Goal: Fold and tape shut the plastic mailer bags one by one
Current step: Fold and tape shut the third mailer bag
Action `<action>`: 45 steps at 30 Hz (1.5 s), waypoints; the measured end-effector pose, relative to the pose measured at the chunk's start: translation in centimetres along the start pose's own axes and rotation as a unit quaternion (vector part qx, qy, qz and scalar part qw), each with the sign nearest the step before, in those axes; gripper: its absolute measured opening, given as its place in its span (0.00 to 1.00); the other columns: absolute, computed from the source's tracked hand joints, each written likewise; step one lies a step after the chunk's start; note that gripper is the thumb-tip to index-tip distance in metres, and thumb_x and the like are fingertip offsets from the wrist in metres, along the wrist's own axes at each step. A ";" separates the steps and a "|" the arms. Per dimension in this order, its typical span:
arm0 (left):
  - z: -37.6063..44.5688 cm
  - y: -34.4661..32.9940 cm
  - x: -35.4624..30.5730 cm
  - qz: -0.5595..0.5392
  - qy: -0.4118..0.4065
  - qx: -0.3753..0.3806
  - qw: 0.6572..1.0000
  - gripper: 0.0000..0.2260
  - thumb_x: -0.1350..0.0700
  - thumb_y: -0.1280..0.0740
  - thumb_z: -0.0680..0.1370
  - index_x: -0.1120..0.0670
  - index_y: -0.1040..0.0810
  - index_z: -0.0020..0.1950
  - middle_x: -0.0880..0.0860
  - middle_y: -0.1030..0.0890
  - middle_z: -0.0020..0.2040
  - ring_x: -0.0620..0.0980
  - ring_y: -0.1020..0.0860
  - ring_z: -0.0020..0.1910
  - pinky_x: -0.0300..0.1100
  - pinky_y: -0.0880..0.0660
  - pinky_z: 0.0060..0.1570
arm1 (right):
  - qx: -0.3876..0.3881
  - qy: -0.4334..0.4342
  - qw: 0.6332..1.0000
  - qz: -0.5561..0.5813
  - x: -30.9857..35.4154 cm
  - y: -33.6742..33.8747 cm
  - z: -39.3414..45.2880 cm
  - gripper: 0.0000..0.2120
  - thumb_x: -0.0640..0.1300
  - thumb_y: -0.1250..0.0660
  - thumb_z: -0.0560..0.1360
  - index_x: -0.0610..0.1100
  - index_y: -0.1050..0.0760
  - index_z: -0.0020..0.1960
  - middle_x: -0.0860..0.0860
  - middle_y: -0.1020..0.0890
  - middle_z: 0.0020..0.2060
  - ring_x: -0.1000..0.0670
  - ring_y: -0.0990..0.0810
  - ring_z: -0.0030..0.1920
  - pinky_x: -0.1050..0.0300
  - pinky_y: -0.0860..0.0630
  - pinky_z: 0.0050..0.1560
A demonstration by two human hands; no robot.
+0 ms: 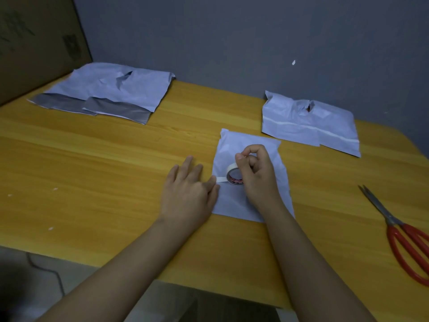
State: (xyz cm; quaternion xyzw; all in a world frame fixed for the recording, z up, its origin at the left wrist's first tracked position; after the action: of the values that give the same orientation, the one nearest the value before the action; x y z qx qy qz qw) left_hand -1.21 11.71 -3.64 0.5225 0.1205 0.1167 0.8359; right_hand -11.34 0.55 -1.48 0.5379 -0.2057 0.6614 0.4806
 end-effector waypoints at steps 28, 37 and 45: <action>0.0 0.0 0.0 -0.004 -0.012 0.018 1.000 0.20 0.46 0.45 0.75 0.52 0.15 0.47 0.61 0.18 0.52 0.63 0.23 0.59 0.54 0.25 0.52 | 0.196 -0.063 0.976 -0.077 3.4 -0.3 2.5 0.13 0.42 0.35 0.78 0.49 0.30 0.61 0.42 0.27 0.35 0.47 0.28 0.37 0.52 0.30 0.41; 0.0 0.1 0.0 -0.002 -0.005 0.020 1.000 0.20 0.46 0.45 0.74 0.51 0.14 0.47 0.61 0.17 0.51 0.62 0.22 0.58 0.53 0.24 0.52 | 0.174 -0.065 0.980 -0.066 2.3 0.3 1.7 0.13 0.41 0.34 0.78 0.51 0.29 0.60 0.42 0.27 0.34 0.48 0.27 0.36 0.56 0.29 0.39; 0.0 0.1 0.0 0.002 -0.003 0.019 1.000 0.20 0.46 0.45 0.74 0.51 0.14 0.47 0.60 0.17 0.51 0.62 0.22 0.58 0.53 0.24 0.51 | 0.166 -0.065 0.981 -0.077 1.6 0.4 1.5 0.13 0.41 0.33 0.77 0.50 0.28 0.60 0.49 0.27 0.32 0.56 0.28 0.32 0.64 0.29 0.36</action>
State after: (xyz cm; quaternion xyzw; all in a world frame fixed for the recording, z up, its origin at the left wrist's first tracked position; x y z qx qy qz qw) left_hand -1.24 11.75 -3.55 0.5393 0.1187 0.1146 0.8258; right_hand -10.85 -0.19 0.56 0.6664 -0.0818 0.6109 0.4196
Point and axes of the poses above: each hand's wrist, its own z-axis towards the middle knuckle, its own y-axis out of the back of the hand, x = y × z, the point moved 4 cm from there along z, towards the middle knuckle
